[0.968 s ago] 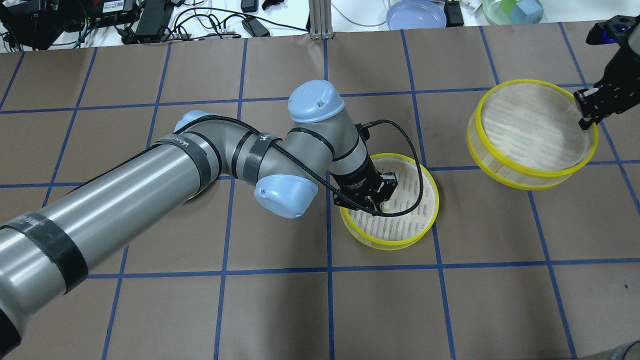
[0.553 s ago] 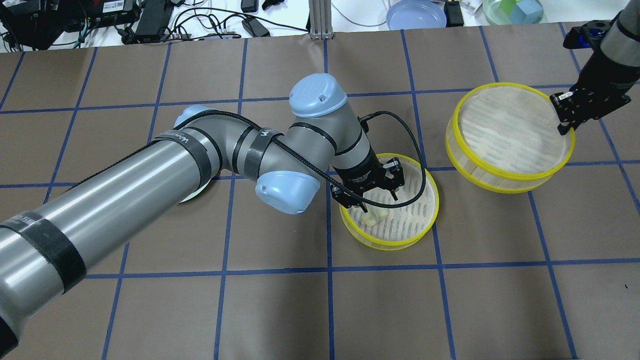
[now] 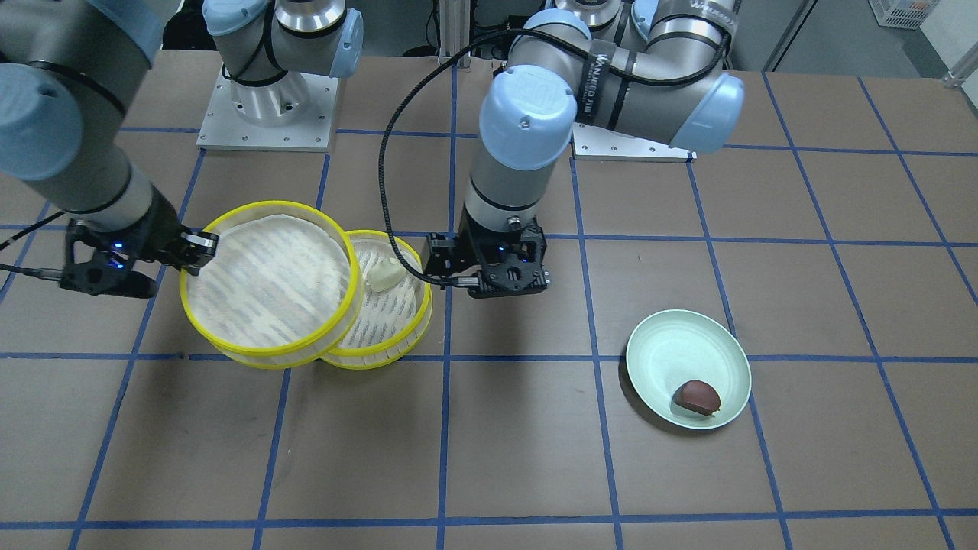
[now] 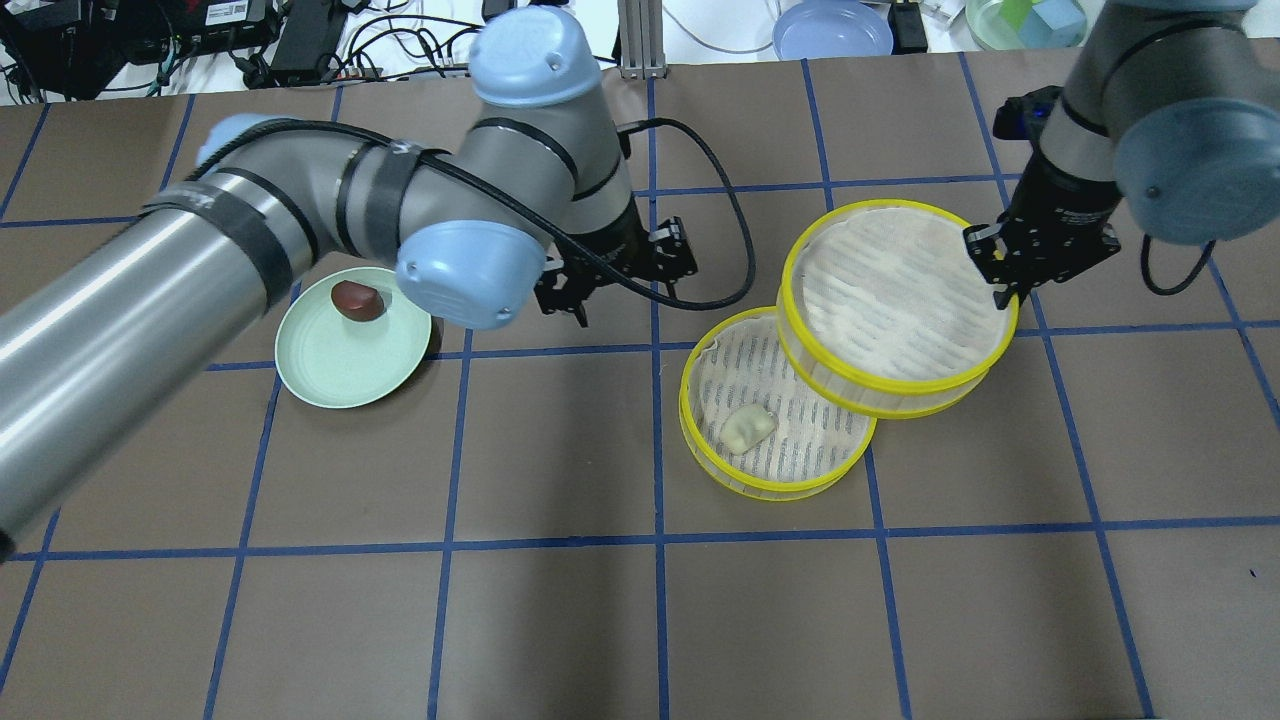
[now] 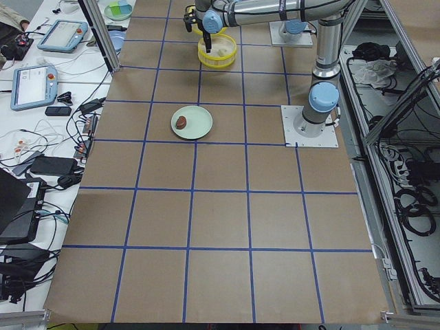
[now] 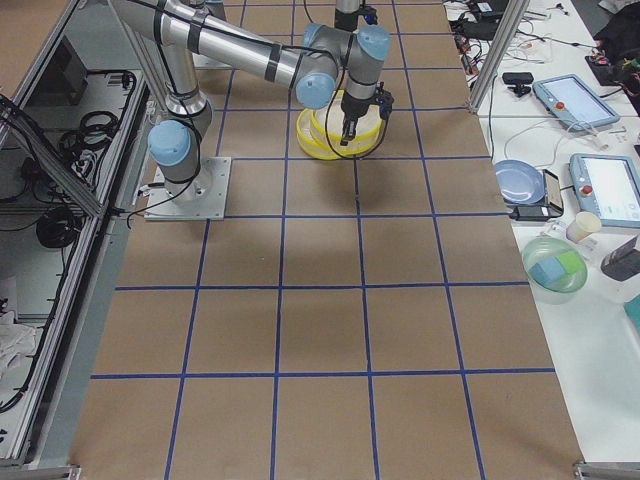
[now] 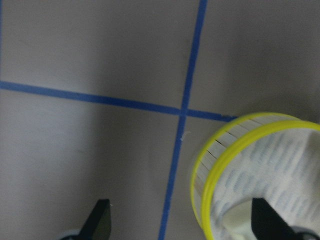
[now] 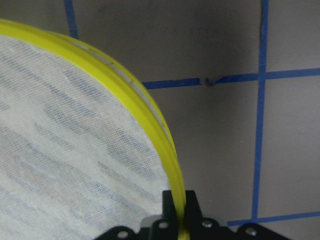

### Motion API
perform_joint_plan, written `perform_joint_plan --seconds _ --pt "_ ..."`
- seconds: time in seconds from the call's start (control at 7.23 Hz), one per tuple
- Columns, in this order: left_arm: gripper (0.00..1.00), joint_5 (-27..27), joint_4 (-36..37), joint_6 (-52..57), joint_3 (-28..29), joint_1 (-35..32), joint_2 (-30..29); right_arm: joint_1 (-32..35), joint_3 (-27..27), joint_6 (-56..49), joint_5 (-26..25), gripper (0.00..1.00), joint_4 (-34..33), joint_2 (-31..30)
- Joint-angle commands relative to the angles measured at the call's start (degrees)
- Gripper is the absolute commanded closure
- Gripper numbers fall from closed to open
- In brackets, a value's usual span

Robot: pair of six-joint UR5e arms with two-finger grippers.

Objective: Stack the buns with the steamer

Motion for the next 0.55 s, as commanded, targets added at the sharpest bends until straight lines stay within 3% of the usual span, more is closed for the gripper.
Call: perform_joint_plan --seconds 0.0,0.14,0.41 --pt "0.00 2.8 -5.5 14.4 1.1 8.8 4.1 8.6 6.0 6.2 -0.1 1.00 -9.5 -0.2" --pt "0.00 2.9 -8.0 20.0 1.6 12.6 5.0 9.0 9.2 5.6 -0.2 1.00 -13.6 -0.3" --pt "0.00 6.8 -7.9 37.3 1.5 21.3 5.5 8.9 9.6 0.8 -0.3 1.00 -13.0 -0.2"
